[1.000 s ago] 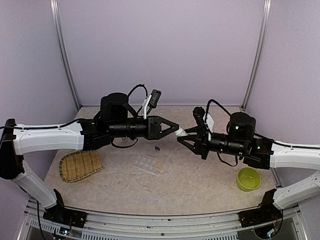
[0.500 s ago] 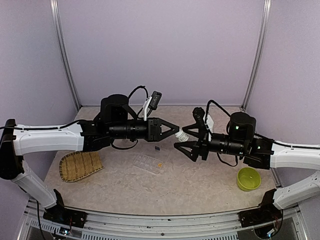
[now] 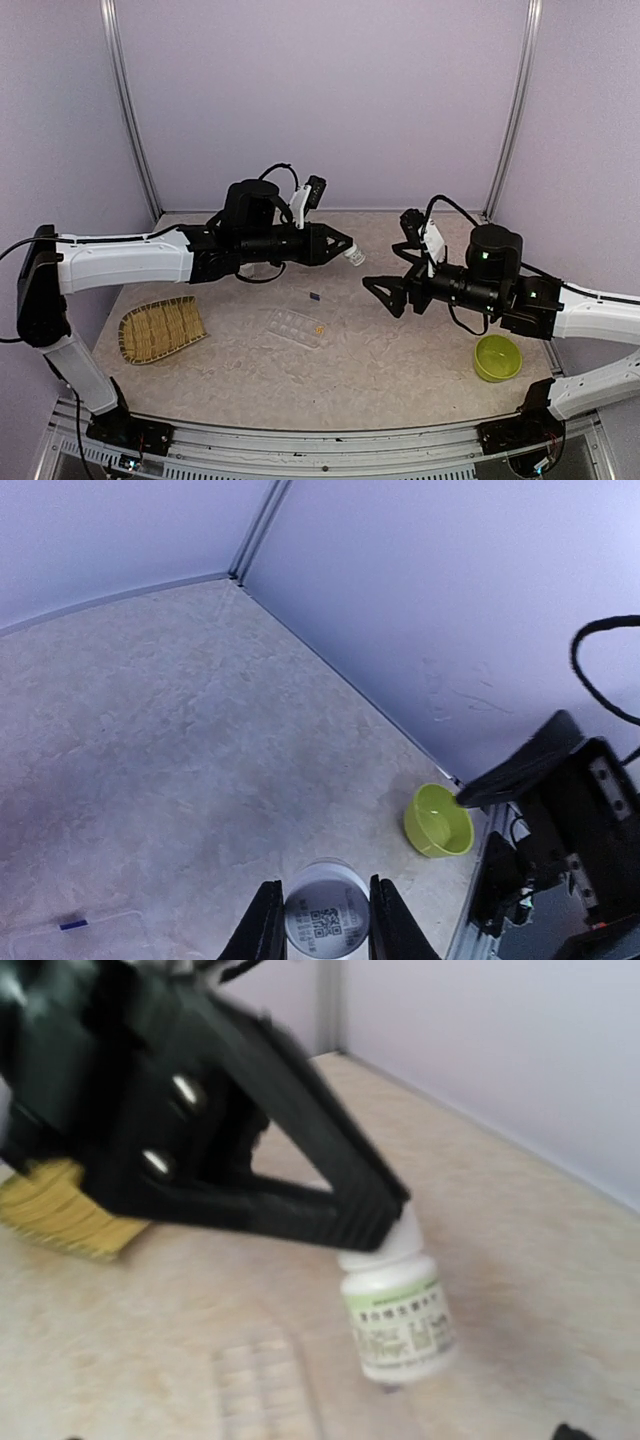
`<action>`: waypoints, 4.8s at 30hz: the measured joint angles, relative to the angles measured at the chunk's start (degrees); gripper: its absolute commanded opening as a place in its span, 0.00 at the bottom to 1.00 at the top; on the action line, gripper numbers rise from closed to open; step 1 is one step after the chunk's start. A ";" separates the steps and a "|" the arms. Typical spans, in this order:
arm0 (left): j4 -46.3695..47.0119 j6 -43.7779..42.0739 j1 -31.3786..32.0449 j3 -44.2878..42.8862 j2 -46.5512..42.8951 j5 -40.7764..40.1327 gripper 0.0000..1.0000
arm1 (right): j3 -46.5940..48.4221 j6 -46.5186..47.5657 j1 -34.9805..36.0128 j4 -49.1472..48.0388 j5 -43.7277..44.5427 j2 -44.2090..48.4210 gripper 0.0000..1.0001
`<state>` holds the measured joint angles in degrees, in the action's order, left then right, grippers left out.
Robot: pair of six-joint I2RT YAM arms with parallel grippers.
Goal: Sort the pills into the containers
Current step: Screw the lid of the pill bottle onto the pill bottle, then place the pill bottle at the center of the board, then move the pill container to the center of the board.
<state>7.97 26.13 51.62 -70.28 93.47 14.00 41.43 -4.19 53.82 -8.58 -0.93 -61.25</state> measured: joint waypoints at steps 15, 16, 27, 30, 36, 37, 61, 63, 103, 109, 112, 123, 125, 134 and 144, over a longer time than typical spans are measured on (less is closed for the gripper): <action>-9.14 -11.30 -4.57 -17.99 23.06 -11.93 0.00 | -1.64 -3.13 0.00 5.11 12.39 2.25 1.00; -9.51 -11.76 -4.57 -19.10 24.22 -12.81 0.00 | -1.77 -3.23 0.00 5.31 12.55 2.25 1.00; -10.45 -13.81 -4.66 -27.19 35.21 -22.67 0.00 | -2.23 -3.91 -0.02 5.64 12.81 2.23 1.00; -10.64 -13.97 -4.66 -28.52 37.68 -24.68 0.00 | -2.71 -4.13 -0.02 5.68 12.81 2.23 1.00; -10.64 -14.01 -4.72 -28.92 40.22 -26.97 0.00 | -3.19 -4.48 -0.02 5.75 12.79 2.23 1.00; -10.62 -13.99 -4.72 -28.92 40.33 -27.12 0.00 | -3.23 -4.50 -0.02 5.73 12.76 2.23 1.00; -10.60 -12.72 -5.60 -29.64 40.54 -26.84 0.57 | -4.02 -4.85 -0.02 5.70 12.72 2.05 1.00; -10.64 -12.46 -5.62 -29.62 40.41 -26.77 0.65 | -4.22 -4.92 -0.02 5.68 12.72 2.08 1.00; -7.41 8.00 -5.51 16.59 6.32 -25.92 0.99 | -5.86 -4.46 -0.50 4.17 11.21 1.95 1.00; -7.08 8.00 -3.32 16.63 8.44 -24.30 0.99 | -5.81 -4.42 -0.50 4.22 11.13 1.11 1.00; -6.88 8.17 -2.36 17.11 8.63 -23.45 0.99 | -5.77 -4.28 -0.50 4.26 11.06 1.09 1.00; -5.84 9.88 0.61 17.90 8.63 -22.93 0.99 | -5.38 -4.20 -0.52 4.37 11.04 0.72 1.00; -5.81 10.14 1.53 17.90 8.63 -22.56 0.99 | -5.38 -4.17 -0.52 4.42 11.04 0.68 1.00; -5.55 11.78 4.96 17.86 9.29 -20.59 0.99 | -5.35 -4.09 -0.55 4.39 11.04 0.66 1.00; -6.93 12.17 5.77 17.31 7.78 -23.63 0.99 | -5.35 -4.09 -0.55 4.42 11.06 0.66 1.00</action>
<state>1.04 38.30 57.39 -52.97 101.25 -9.63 36.07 -8.27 53.28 -4.16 10.13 -60.60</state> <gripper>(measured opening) 0.988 0.999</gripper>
